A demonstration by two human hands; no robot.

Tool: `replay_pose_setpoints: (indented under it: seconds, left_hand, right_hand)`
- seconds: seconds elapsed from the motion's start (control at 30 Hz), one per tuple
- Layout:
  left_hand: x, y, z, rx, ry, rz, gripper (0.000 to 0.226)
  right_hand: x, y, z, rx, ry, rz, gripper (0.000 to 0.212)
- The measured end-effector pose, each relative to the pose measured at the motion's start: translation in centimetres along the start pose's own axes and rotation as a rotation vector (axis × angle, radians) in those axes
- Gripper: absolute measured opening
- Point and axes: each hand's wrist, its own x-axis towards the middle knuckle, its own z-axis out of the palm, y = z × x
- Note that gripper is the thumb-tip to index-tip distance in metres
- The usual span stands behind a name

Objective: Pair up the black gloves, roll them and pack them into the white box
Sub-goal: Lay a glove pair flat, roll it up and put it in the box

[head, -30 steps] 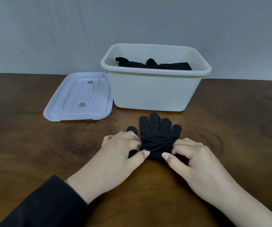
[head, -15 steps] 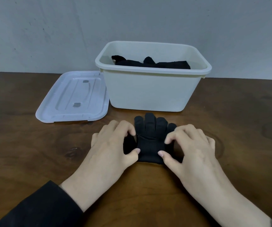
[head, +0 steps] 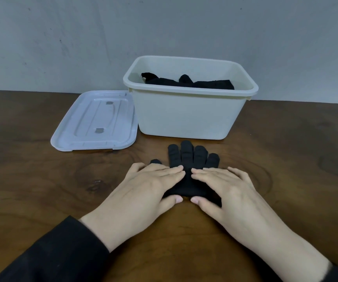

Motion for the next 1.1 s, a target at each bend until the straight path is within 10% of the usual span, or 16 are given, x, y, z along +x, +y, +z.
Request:
replay_pose_setpoints:
  seconds: [0.47, 0.9, 1.1]
  left_hand:
    - [-0.1, 0.4, -0.4, -0.558, 0.163, -0.284, 0.036]
    - [-0.2, -0.9, -1.9, -0.054, 0.210, -0.335, 0.040]
    - [-0.2, 0.9, -1.1, -0.077, 0.207, -0.003, 0.043]
  right_hand:
    - [0.4, -0.8, -1.0, 0.543, 0.164, 0.155, 0.013]
    - [1.9, 0.1, 0.6, 0.053, 0.265, -0.008, 0.016]
    - [1.9, 0.3, 0.1, 0.019, 0.198, -0.091, 0.028]
